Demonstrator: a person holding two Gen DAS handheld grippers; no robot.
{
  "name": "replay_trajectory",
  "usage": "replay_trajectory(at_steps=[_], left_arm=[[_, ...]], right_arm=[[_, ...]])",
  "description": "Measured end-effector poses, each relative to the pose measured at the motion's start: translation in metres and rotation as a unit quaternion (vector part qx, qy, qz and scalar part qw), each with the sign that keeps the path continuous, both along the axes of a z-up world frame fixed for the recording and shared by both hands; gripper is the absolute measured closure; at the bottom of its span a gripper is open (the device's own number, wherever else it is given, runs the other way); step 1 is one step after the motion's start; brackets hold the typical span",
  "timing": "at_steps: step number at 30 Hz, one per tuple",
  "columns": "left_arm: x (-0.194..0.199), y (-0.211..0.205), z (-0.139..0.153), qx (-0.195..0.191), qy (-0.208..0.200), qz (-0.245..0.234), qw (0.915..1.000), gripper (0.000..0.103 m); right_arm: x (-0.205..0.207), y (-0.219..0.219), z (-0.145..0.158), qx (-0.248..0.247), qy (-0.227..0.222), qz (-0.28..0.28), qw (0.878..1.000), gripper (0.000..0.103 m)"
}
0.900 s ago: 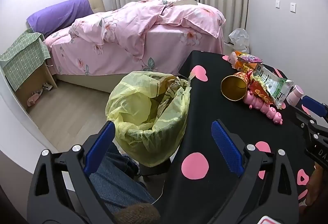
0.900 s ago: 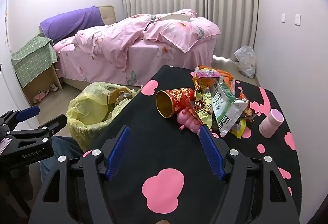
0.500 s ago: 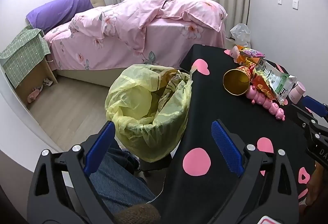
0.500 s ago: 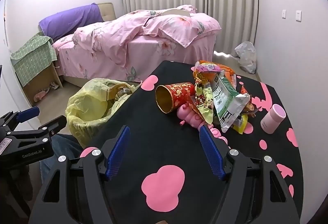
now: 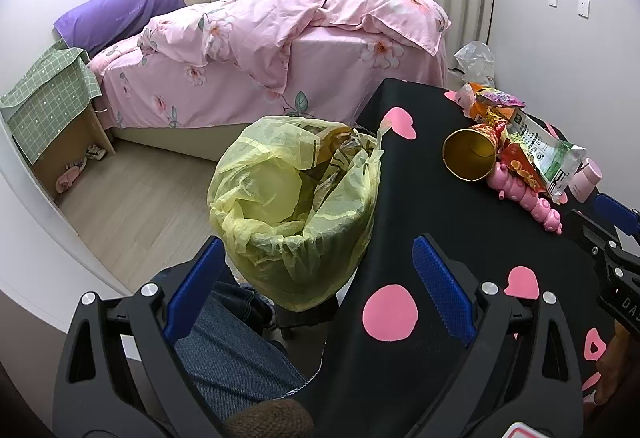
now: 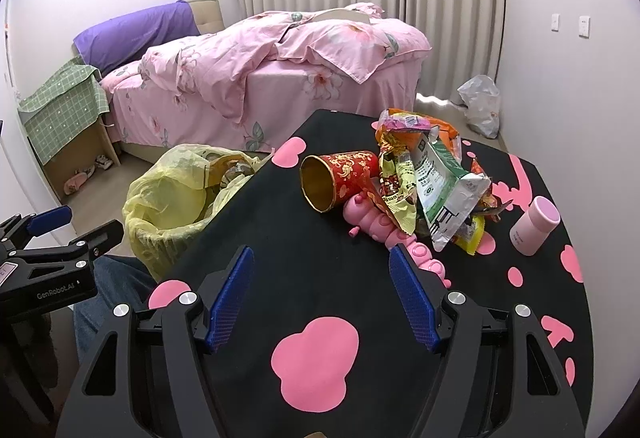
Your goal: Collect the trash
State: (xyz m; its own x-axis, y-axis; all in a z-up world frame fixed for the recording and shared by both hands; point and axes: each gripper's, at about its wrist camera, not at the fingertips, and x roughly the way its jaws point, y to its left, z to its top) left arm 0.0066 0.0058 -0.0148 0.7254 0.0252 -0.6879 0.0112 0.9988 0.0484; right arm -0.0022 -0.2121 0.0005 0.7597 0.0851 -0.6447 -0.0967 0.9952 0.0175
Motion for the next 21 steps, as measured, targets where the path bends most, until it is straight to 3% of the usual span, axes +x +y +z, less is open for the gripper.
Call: replay_trajectory(at_steps=[21], left_arm=[[0.0016, -0.0009, 0.0024, 0.0, 0.001, 0.002, 1.0, 0.012]], right_arm=[[0.0002, -0.003, 0.0015, 0.003, -0.001, 0.0, 1.0, 0.036]])
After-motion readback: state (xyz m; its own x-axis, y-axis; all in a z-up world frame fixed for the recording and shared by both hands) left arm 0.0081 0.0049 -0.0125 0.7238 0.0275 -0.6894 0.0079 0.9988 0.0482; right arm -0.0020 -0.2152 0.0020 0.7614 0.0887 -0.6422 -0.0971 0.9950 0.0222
